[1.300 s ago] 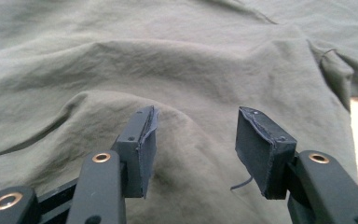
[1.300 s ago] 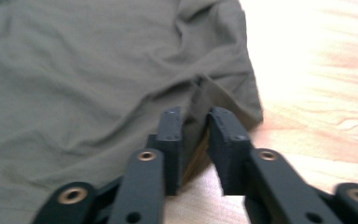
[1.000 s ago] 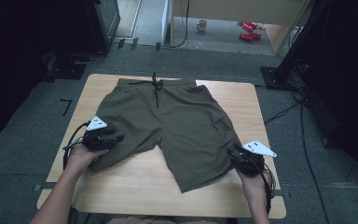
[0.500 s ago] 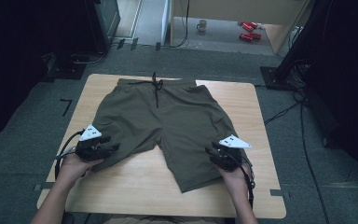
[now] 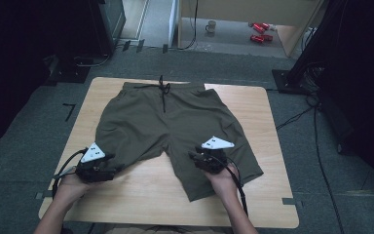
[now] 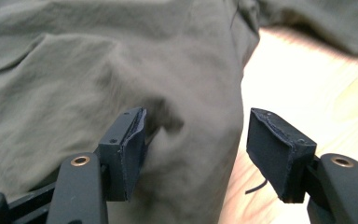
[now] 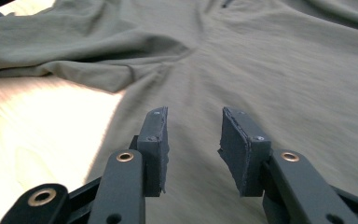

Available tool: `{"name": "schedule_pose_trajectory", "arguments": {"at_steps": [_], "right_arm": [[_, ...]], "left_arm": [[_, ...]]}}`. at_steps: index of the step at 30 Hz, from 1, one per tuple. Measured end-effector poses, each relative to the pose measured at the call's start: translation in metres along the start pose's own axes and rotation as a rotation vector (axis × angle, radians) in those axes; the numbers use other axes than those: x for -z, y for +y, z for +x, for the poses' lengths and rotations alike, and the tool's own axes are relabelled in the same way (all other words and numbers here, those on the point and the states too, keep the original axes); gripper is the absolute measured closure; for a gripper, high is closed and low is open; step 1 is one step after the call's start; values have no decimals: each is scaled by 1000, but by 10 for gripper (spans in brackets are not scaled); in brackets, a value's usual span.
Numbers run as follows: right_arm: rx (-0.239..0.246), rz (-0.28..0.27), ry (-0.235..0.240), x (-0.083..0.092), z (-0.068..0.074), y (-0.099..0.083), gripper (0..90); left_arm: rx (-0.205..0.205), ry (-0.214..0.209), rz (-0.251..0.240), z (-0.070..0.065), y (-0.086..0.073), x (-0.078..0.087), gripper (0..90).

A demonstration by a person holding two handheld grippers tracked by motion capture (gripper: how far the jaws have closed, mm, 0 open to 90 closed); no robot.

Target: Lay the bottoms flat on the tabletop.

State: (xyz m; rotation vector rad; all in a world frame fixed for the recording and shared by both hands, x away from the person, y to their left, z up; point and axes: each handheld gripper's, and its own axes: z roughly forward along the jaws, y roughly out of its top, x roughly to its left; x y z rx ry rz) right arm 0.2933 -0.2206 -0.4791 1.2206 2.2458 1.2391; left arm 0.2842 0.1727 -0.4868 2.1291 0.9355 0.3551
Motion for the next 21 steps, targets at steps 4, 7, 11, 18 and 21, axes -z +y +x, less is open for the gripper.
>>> {"name": "schedule_pose_trajectory", "arguments": {"at_steps": [4, 7, 11, 18, 21], "right_arm": [[21, 0, 30, -9, 9, 6, 612], [46, 13, 63, -19, 19, 11, 610], [70, 32, 117, -36, 35, 16, 627], [111, 36, 190, -59, 61, 25, 630], [128, 31, 211, -67, 68, 30, 620]], "left_arm": [[-19, 29, 41, 3, -6, -2, 432], [61, 32, 51, 10, -5, -2, 638], [127, 33, 32, 19, 3, 4, 877], [126, -28, -46, 17, 29, 19, 890], [133, -29, -55, 24, 37, 17, 888]]}}
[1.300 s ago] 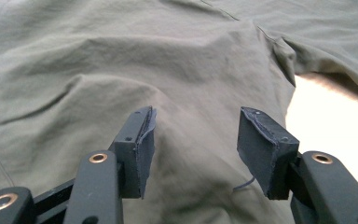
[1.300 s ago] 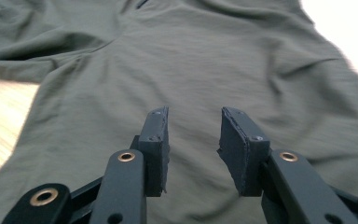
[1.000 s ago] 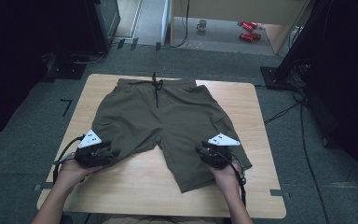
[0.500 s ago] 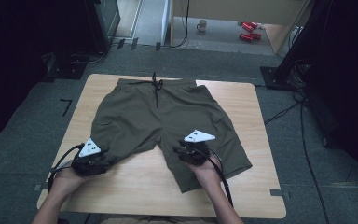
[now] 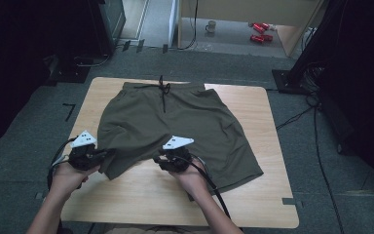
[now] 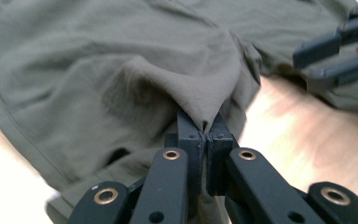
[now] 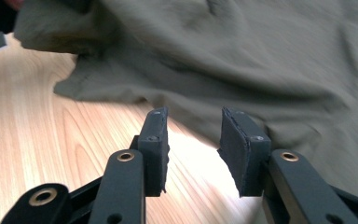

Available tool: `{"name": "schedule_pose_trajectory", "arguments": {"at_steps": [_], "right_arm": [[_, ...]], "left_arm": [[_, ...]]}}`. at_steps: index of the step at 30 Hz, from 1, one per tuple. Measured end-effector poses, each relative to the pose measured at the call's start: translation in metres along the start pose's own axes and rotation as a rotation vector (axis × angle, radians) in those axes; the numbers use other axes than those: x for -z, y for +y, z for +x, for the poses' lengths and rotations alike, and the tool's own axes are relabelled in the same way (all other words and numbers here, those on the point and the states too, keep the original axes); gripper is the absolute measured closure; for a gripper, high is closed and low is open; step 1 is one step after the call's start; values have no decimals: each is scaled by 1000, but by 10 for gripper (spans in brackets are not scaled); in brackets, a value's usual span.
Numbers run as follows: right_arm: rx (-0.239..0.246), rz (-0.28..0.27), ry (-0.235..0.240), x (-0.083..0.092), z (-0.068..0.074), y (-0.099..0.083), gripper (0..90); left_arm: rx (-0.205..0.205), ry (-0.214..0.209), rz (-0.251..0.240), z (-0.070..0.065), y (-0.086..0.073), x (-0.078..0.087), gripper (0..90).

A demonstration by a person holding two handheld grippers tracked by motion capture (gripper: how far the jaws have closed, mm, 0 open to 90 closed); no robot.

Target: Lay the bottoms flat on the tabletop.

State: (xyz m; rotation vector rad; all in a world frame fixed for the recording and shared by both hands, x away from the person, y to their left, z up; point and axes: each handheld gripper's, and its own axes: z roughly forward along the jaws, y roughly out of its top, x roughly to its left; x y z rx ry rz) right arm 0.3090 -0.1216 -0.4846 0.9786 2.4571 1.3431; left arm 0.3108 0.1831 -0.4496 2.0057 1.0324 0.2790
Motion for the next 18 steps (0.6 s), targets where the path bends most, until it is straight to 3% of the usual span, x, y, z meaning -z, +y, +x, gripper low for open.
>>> {"name": "schedule_pose_trajectory", "arguments": {"at_steps": [3, 5, 6, 10, 14, 18], "right_arm": [[4, 7, 17, -10, 4, 7, 620], [5, 7, 25, -16, 6, 9, 623], [5, 7, 25, -16, 6, 9, 623], [-8, 21, 41, -31, 10, 12, 669], [-11, 19, 43, -40, 13, 13, 694], [-15, 28, 46, -55, 21, 18, 783]], "left_arm": [[9, 10, 6, 7, 3, -4, 885], [44, 10, 15, 23, 6, -10, 884], [44, 10, 15, 23, 6, -10, 883], [88, 14, 20, 44, 5, -22, 881], [99, 11, 24, 54, 2, -31, 876], [114, 26, 30, 62, -2, -41, 863]]}}
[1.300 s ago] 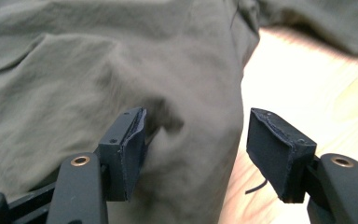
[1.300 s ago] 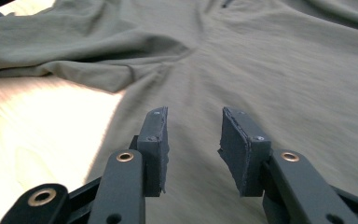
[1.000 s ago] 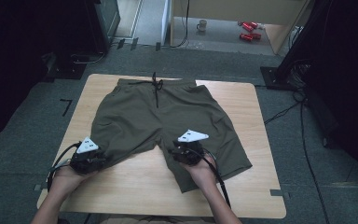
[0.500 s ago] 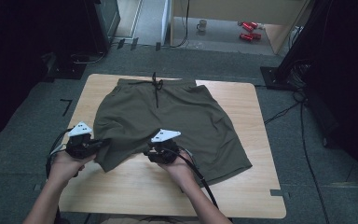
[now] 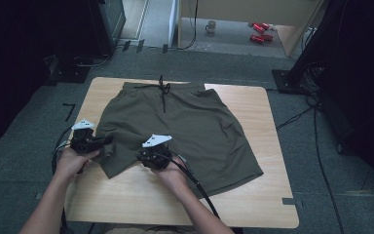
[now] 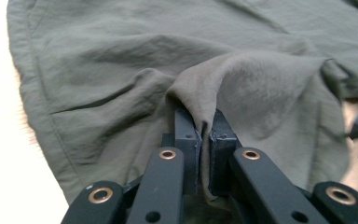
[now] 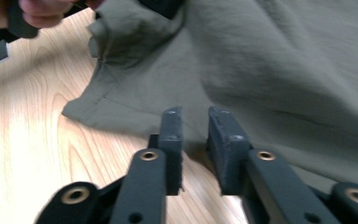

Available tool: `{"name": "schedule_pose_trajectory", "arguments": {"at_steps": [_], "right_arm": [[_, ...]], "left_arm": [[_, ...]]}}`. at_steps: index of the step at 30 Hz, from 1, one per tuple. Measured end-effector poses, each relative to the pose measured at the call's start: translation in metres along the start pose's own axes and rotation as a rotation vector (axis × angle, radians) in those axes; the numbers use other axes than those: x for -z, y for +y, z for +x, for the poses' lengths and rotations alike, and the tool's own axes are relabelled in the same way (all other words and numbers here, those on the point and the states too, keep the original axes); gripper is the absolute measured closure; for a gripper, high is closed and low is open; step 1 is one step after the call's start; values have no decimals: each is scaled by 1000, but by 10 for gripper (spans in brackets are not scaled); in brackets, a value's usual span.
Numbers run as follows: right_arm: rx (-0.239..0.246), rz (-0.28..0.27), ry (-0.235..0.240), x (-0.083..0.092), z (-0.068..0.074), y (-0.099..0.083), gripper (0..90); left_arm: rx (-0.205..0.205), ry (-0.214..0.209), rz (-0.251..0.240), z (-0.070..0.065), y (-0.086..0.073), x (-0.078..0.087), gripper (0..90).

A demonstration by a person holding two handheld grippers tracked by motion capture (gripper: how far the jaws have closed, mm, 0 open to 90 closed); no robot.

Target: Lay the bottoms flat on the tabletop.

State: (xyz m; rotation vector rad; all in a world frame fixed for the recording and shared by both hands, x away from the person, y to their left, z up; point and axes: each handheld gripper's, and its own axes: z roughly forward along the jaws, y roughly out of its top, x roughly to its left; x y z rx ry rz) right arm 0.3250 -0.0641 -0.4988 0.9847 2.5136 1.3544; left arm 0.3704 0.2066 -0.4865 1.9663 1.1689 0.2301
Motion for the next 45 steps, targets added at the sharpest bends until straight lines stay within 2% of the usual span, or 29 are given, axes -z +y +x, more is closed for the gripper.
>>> {"name": "schedule_pose_trajectory", "arguments": {"at_steps": [5, 7, 12, 17, 18, 23, 30, 34, 42, 45], "right_arm": [[-1, 5, 2, -15, 7, 1, 792], [0, 11, 2, -19, 8, 1, 792], [-1, 12, 1, -29, 14, 1, 786], [10, 15, 13, -37, 21, 3, 783], [16, 22, 15, -41, 24, 3, 783], [17, 40, 15, -47, 25, 2, 776], [47, 63, 18, -41, 26, -1, 770], [39, 63, 25, -29, 27, -10, 767], [94, 95, 13, -14, 33, -19, 757], [98, 97, 16, -7, 34, -25, 755]], "left_arm": [[-9, -2, 1, 2, -3, -5, 852], [4, -4, 5, 3, -5, -7, 849], [5, -6, 8, 4, -7, -10, 821], [9, -19, -2, 2, -6, -6, 756], [12, -24, -5, 2, -6, -5, 711], [-3, -25, -53, -2, -3, 5, 622], [-16, -2, -89, -7, -2, 18, 597], [-16, 6, -99, -8, -2, 24, 586], [-31, 27, -88, -9, -5, 33, 582], [-28, 30, -86, -8, -8, 35, 579]]}}
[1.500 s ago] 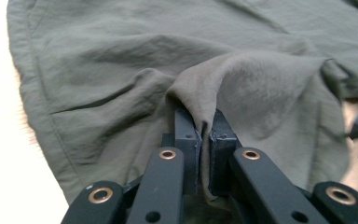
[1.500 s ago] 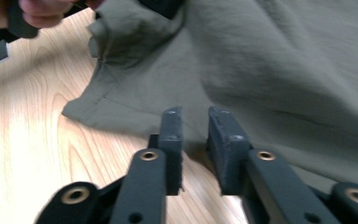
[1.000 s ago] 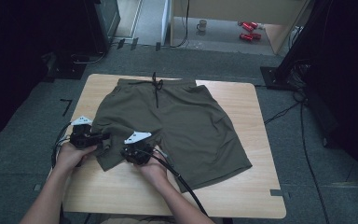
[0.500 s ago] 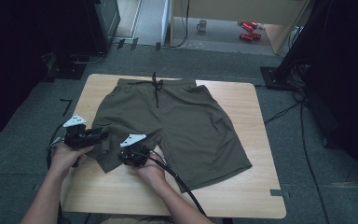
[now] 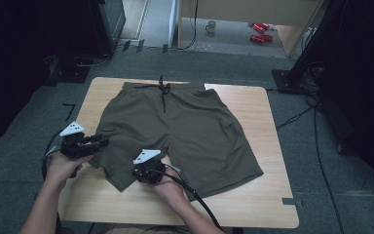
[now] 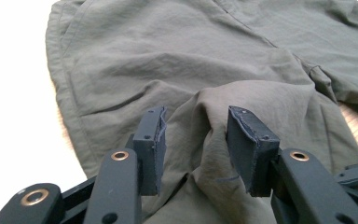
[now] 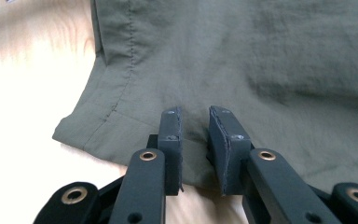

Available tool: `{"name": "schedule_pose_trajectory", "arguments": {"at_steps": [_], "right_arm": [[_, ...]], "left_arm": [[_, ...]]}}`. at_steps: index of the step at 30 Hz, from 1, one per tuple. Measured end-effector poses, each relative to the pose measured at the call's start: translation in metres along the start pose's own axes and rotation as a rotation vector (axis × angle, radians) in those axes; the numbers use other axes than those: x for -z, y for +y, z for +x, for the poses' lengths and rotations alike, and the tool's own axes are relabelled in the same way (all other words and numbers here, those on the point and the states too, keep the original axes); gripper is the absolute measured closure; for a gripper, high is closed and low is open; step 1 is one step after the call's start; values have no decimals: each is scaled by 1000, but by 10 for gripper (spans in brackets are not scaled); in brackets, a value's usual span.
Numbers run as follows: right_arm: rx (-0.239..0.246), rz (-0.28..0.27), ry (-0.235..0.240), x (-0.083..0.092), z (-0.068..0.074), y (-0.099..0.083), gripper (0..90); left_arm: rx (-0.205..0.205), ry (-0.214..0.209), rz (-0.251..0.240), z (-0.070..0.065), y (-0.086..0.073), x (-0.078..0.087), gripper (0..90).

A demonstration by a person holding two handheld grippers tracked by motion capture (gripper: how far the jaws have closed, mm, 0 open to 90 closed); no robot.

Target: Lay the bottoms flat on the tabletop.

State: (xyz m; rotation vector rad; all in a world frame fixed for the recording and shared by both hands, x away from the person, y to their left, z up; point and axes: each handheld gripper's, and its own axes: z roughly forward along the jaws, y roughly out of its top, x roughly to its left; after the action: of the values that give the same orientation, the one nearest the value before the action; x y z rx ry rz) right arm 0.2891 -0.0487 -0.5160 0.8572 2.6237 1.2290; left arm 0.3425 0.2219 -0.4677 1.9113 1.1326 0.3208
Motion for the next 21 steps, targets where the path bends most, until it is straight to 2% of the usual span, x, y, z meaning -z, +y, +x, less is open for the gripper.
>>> {"name": "schedule_pose_trajectory", "arguments": {"at_steps": [3, 12, 17, 21], "right_arm": [[-21, -8, 7, 10, -1, -10, 755], [-31, -8, -2, 35, -5, -32, 755], [-46, -2, -8, 50, -12, -44, 755], [-43, 4, -13, 56, -14, -47, 755]], "left_arm": [[4, 5, 6, 2, -2, 1, 576], [13, 22, 12, 3, -7, 6, 578], [-2, 17, 37, -2, -13, 5, 578], [-15, 8, 59, -6, -19, 5, 578]]}}
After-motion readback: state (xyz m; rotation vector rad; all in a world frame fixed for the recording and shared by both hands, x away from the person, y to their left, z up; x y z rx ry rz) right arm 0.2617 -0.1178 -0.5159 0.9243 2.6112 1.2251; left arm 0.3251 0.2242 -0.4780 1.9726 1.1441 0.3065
